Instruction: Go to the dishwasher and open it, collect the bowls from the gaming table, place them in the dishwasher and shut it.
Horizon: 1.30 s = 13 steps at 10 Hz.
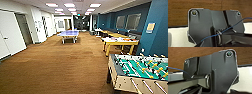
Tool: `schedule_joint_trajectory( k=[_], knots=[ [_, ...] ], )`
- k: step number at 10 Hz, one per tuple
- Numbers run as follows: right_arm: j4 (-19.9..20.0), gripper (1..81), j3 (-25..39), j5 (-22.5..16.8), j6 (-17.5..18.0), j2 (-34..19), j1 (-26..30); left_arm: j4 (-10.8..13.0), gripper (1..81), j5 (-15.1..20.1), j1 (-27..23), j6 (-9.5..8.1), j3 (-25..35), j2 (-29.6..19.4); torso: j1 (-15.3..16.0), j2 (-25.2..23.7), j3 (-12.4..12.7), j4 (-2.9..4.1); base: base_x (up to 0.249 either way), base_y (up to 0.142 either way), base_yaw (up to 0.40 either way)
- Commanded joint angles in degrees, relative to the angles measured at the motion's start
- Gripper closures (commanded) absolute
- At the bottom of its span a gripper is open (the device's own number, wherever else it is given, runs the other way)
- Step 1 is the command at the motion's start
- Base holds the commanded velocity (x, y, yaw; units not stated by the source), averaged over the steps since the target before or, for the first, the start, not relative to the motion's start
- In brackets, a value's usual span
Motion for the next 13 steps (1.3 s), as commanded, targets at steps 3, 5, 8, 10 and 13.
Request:
schedule_joint_trajectory(
  k=[3, 5, 8, 10, 13],
  knots=[
    [3.8, 1.0, 0.5, -4.1, -3.0, -0.4, 2.8, -0.1, 1.0, 3.2, -2.3, 0.03, 0.2, -0.5, 0.0, 0.0, 0.0, 0.00, 0.179, 0.000, 0.000],
    [3.8, 1.0, 0.4, -4.0, -3.0, 0.1, 2.8, 0.0, 1.0, 3.2, -2.3, 0.03, 0.2, -0.5, 0.0, 0.0, 0.0, 0.00, 0.181, 0.000, 0.000],
    [3.8, 1.0, -1.1, -3.4, -3.0, 0.5, 3.4, 0.0, 1.0, 3.2, -2.3, 0.03, 0.2, -0.5, 0.0, 0.0, 0.0, 0.00, 0.181, 0.000, 0.000],
    [3.8, 1.0, -2.8, -3.7, -3.0, 1.8, 3.0, 0.0, 1.0, 3.1, -2.3, 0.03, 0.2, -0.4, 0.0, 0.0, 0.0, 0.00, 0.184, 0.000, 0.000],
    [3.8, 1.0, -6.9, -3.3, -3.0, 3.0, 2.6, -0.2, 1.0, 3.1, -2.3, -0.23, 0.1, -0.8, 0.0, 0.0, 0.0, 0.00, 0.187, 0.000, 0.000]
  ],
)
